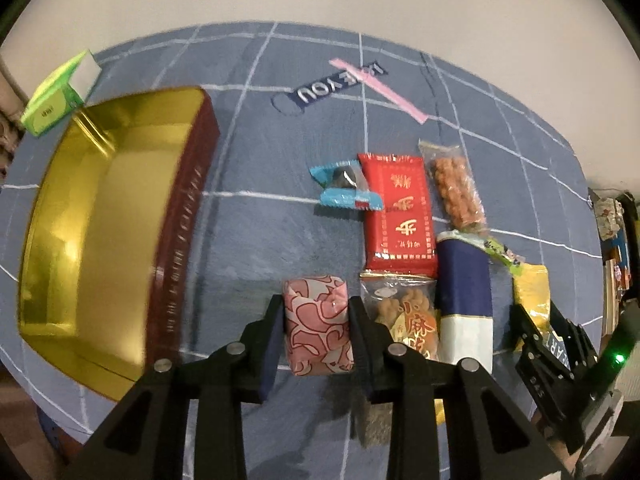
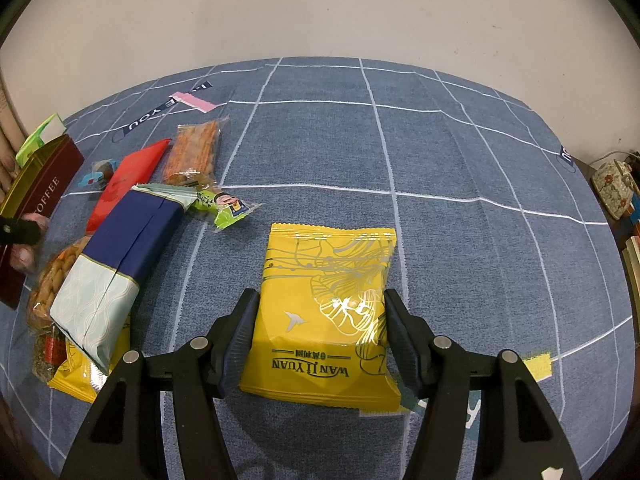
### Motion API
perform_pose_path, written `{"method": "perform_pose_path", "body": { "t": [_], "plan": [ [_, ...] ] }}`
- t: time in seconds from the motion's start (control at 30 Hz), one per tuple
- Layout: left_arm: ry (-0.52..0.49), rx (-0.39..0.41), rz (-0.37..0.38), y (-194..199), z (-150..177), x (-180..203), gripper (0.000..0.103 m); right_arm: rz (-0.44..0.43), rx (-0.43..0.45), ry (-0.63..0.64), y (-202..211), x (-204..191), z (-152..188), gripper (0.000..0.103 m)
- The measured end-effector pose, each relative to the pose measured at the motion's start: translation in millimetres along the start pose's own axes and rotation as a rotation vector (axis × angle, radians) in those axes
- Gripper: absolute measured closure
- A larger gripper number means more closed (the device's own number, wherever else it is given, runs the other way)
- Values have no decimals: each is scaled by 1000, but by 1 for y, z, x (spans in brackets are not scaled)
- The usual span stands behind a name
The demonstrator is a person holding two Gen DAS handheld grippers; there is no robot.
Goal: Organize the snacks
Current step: 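Carry the pink box into the gold tin and open the left tool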
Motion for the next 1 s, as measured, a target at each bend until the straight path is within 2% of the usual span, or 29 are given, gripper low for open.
{"method": "perform_pose_path", "body": {
  "t": [0.17, 0.43, 0.63, 0.73, 0.83, 1.0],
  "plan": [
    [-20, 54, -50, 26, -8, -24, 71, -1, -6, -1, 0, 1, -1, 45],
    [5, 75, -204, 39, -16, -115, 71, 1, -14, -4, -1, 1, -2, 45],
    [27, 5, -253, 24, -10, -170, 71, 6, -23, -8, -1, 0, -2, 45],
    [16, -23, -272, 15, -4, -181, 71, 10, -28, -13, -1, -1, -2, 45],
    [14, -60, -255, 4, 2, -191, 71, 15, -32, -19, -1, -1, -3, 45],
    [-12, -76, -274, -6, 6, -193, 71, 21, -43, -25, -1, -1, -4, 46]
  ]
}}
Point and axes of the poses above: each gripper's, at about its wrist camera, not at the fingertips, and y roughly against the way its jaws point, x to its right, z to its underside, the point moved 3 cm from there along -y, roughly the way its jaws point, and after that the axes turned 2 degrees about -x, right-handed, at the moved point
